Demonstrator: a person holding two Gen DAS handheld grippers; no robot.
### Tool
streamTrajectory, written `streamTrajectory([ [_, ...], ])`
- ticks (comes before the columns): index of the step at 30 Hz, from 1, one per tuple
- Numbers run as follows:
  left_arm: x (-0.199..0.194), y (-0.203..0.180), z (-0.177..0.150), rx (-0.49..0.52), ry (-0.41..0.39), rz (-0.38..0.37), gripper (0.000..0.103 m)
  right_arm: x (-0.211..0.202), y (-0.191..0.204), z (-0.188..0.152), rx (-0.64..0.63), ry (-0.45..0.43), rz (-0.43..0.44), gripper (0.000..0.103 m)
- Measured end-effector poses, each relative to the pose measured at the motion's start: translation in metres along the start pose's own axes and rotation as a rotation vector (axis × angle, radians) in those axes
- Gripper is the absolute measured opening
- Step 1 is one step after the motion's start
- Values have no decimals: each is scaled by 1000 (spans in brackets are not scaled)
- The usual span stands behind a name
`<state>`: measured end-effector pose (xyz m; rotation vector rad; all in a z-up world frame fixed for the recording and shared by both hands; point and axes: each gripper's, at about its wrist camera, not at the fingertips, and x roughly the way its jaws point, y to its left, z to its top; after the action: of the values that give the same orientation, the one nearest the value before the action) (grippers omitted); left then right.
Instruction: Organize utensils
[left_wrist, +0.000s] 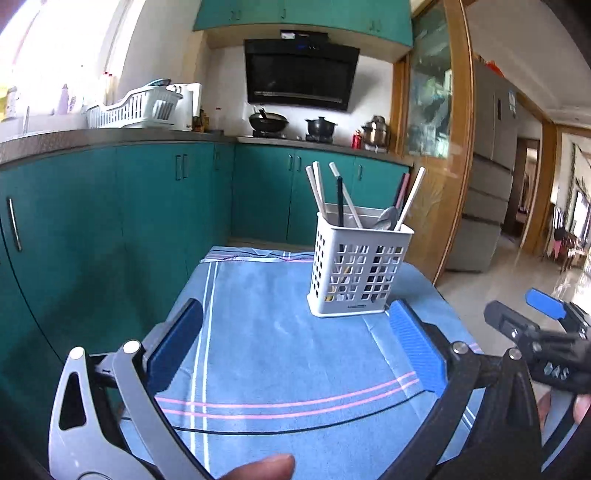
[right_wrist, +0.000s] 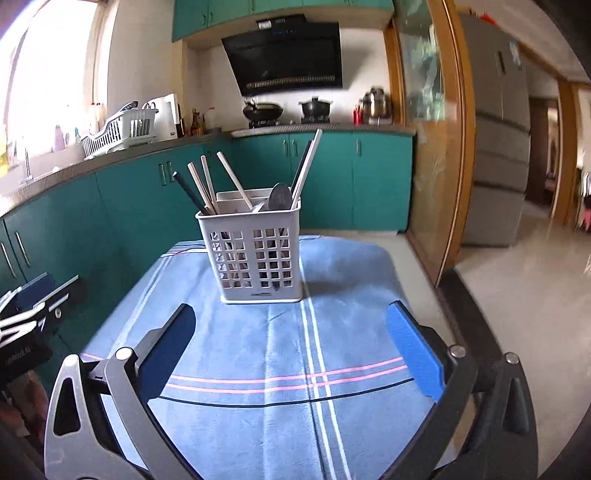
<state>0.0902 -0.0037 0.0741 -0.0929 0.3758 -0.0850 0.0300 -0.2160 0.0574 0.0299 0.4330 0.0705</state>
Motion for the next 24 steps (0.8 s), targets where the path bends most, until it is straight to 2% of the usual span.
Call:
streamTrajectory([
  [3, 16, 1, -13, -6, 65, -10, 100, 3, 4, -9, -3, -7, 18, 100],
  [5, 22, -1, -18, 2, 80, -4, 100, 6, 5, -16, -5, 13, 25, 100],
  [17, 33, -12, -21, 44, 94, -8, 100, 21, -7, -25, 15, 58, 19, 100],
  [24, 34, -9, -22, 35, 105, -16, 100, 27, -10, -30, 22, 74, 7, 100],
])
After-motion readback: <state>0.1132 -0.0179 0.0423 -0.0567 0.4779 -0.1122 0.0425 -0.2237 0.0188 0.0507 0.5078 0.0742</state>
